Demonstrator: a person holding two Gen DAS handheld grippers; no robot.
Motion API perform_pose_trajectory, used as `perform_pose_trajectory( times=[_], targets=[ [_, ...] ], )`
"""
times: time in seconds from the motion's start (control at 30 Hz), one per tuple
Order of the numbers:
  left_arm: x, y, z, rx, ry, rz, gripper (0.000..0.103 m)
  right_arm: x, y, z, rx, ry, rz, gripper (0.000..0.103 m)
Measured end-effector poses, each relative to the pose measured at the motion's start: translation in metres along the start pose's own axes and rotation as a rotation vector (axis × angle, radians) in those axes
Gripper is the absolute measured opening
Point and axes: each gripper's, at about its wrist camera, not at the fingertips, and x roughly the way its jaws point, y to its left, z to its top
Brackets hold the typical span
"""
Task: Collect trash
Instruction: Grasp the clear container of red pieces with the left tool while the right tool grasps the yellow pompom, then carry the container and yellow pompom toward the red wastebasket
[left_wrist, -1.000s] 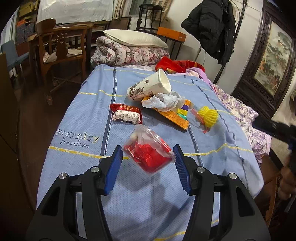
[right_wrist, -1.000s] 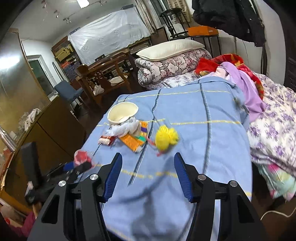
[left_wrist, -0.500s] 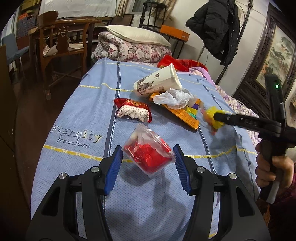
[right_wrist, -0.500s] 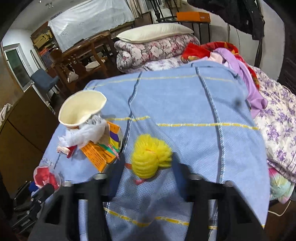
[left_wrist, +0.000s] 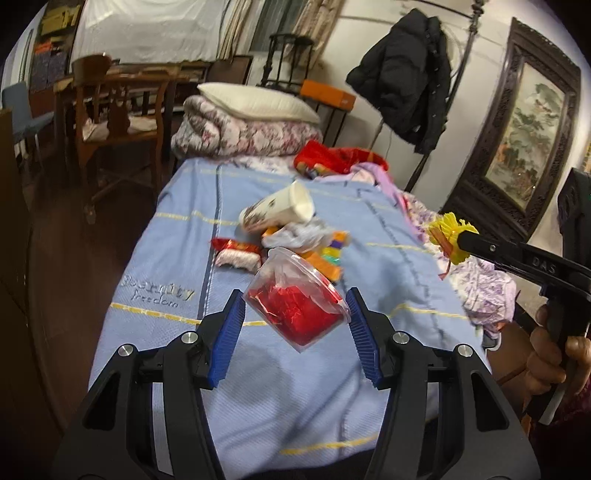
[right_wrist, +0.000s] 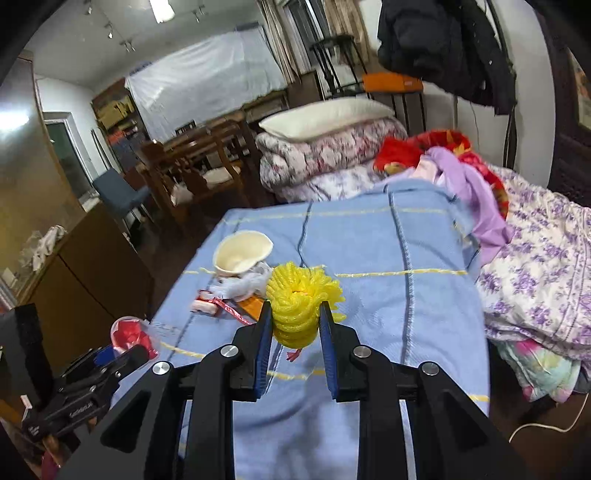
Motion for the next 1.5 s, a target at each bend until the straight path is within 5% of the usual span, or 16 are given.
perform_pose_trajectory(
  times=[0.8, 1.23, 1.5],
  targets=[
    [-0.122, -0.124, -0.022, 0.153, -0.152, -0.158, 0.056, -0.223, -0.025, -0.063, -0.005, -0.271, -0.045, 0.025],
    [-0.15, -0.2, -0.056, 0.266, -0.137, -0.264, 0.056, -0.282, -0.087, -0.12, 0.086, -0.308, -0.094, 0.025],
    [-0.126, -0.242, -0.061, 0.335, -0.067, -0.319, 0.056, -0.278, -0.137, -0.138, 0.167, -0.279, -0.156, 0.025]
  ],
)
